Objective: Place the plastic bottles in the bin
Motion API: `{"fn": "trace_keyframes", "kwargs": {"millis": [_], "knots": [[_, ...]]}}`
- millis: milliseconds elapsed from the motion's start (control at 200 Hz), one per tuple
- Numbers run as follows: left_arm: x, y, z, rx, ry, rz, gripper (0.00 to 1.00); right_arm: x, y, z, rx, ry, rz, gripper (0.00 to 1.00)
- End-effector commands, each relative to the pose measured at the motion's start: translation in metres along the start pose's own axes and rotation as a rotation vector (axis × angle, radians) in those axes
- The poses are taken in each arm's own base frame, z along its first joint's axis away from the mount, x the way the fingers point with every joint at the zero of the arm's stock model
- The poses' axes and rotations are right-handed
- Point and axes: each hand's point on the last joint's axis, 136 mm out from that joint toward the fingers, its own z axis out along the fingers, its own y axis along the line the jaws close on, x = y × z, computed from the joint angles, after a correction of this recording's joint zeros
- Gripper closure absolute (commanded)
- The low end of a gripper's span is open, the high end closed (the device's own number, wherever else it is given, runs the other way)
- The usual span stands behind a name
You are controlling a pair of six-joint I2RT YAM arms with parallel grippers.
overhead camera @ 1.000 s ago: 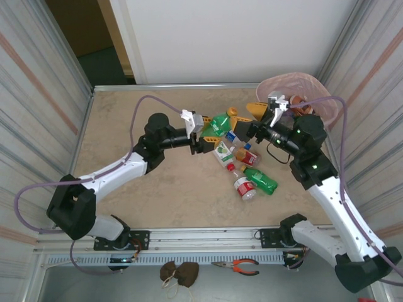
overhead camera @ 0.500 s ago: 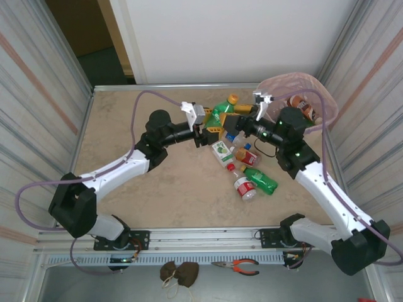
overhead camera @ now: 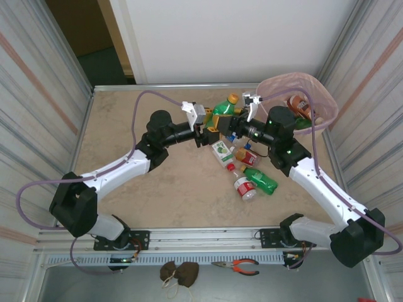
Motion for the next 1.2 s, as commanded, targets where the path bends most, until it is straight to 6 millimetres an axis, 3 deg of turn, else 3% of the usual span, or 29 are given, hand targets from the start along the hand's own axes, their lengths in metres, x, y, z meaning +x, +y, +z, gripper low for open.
{"fn": "trace_keyframes", "kwargs": {"millis": [0,286,506,676,887,1052,1197], "knots": [[-0.019,-0.003,0.002,-0.002,-0.049,0.023,0.45,-0.009,0.012,-0.001,-0.027,-0.014,-0.026,0.37],[-0.020,-0.005,-0.002,-0.004,-0.053,0.026,0.34,-0.023,0.019,-0.008,-0.013,-0.031,-0.036,0.44],[-0.024,-0.008,-0.008,-0.008,-0.053,0.037,0.27,-0.049,0.013,-0.026,0.053,-0.066,-0.078,0.45],[-0.014,-0.006,-0.014,-0.032,-0.004,0.054,0.26,-0.076,-0.009,-0.054,0.189,-0.086,-0.106,0.46],[0.001,0.005,-0.022,-0.076,0.038,0.021,0.26,-0.101,-0.052,-0.101,0.460,-0.071,-0.100,0.50],[0.011,0.010,-0.023,-0.096,0.071,-0.003,0.26,-0.106,-0.083,-0.135,0.637,-0.018,-0.034,0.54],[0.018,0.014,-0.023,-0.108,0.088,-0.031,0.27,-0.096,-0.107,-0.154,0.769,0.094,-0.013,0.55]]}}
